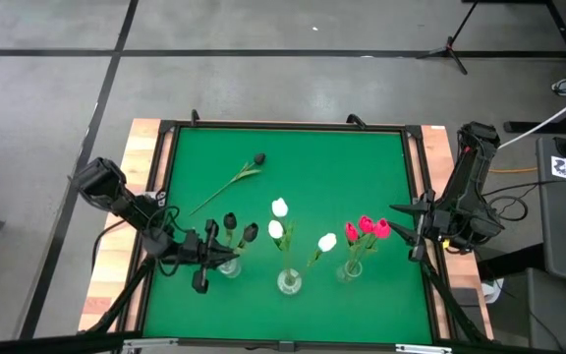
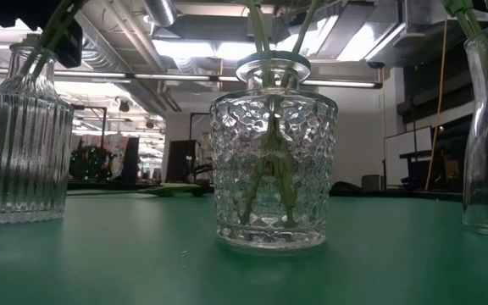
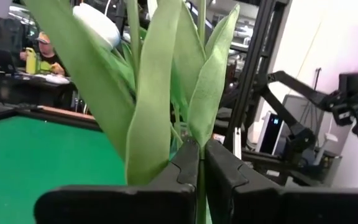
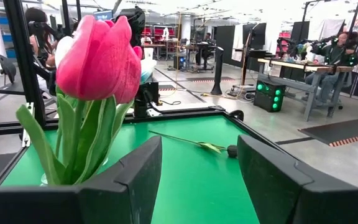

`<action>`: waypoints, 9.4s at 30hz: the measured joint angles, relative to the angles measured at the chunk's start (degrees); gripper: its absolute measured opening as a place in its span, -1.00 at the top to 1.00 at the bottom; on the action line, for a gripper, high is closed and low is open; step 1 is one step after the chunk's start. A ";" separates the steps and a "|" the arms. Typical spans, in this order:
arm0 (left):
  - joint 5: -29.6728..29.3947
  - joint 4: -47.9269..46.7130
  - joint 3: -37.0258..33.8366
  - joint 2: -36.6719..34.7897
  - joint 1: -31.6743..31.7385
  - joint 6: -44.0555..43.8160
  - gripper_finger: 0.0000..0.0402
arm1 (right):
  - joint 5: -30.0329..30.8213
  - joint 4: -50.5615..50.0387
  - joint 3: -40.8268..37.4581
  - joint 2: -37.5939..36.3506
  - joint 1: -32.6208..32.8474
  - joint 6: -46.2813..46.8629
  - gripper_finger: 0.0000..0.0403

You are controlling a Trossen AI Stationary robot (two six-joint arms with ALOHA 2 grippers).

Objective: Sort flowers into vase by color
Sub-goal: Put the left black tulip into the left transparent vase, then put the black tulip into the left transparent vase

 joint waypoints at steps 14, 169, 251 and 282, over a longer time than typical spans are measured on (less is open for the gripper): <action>-0.07 -1.28 0.00 -0.84 -0.52 -5.15 0.66 | -0.55 -0.20 0.00 0.00 -0.01 -0.02 -0.04; 28.81 -80.76 7.89 -75.46 53.79 -21.12 0.99 | 3.00 -6.05 -0.09 0.00 -0.02 1.49 -0.04; -2.00 0.04 6.74 -5.41 2.46 14.84 1.00 | 0.31 -6.33 -0.09 0.01 -0.01 2.97 -0.04; -18.30 -0.75 4.26 4.58 -4.55 -3.88 0.93 | -0.53 -7.30 -0.09 0.02 -0.02 2.99 -0.04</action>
